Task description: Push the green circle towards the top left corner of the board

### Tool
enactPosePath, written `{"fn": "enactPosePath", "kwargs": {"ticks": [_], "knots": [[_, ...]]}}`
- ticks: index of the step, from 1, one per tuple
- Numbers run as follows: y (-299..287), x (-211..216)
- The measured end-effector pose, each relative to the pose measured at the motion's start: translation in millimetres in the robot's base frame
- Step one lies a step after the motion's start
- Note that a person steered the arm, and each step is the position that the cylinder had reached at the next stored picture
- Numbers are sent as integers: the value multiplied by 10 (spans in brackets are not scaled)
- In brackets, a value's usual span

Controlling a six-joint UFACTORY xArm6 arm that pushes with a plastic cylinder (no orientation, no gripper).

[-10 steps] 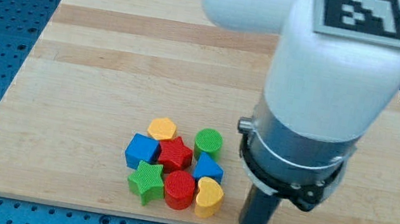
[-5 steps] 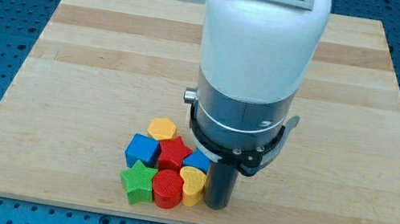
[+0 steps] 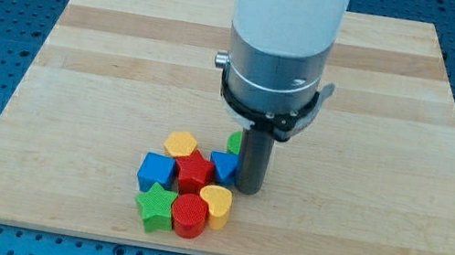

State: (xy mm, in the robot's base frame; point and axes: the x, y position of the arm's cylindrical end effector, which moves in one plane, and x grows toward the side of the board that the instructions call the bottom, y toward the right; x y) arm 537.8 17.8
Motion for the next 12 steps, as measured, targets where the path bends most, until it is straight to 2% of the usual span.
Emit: {"fn": "enactPosePath", "kwargs": {"ticks": [3,5,7,10,12], "knots": [[-183,-463],[-218,-972],[-544,-1397],[-1203,-1496],[-1539,-1838]]}}
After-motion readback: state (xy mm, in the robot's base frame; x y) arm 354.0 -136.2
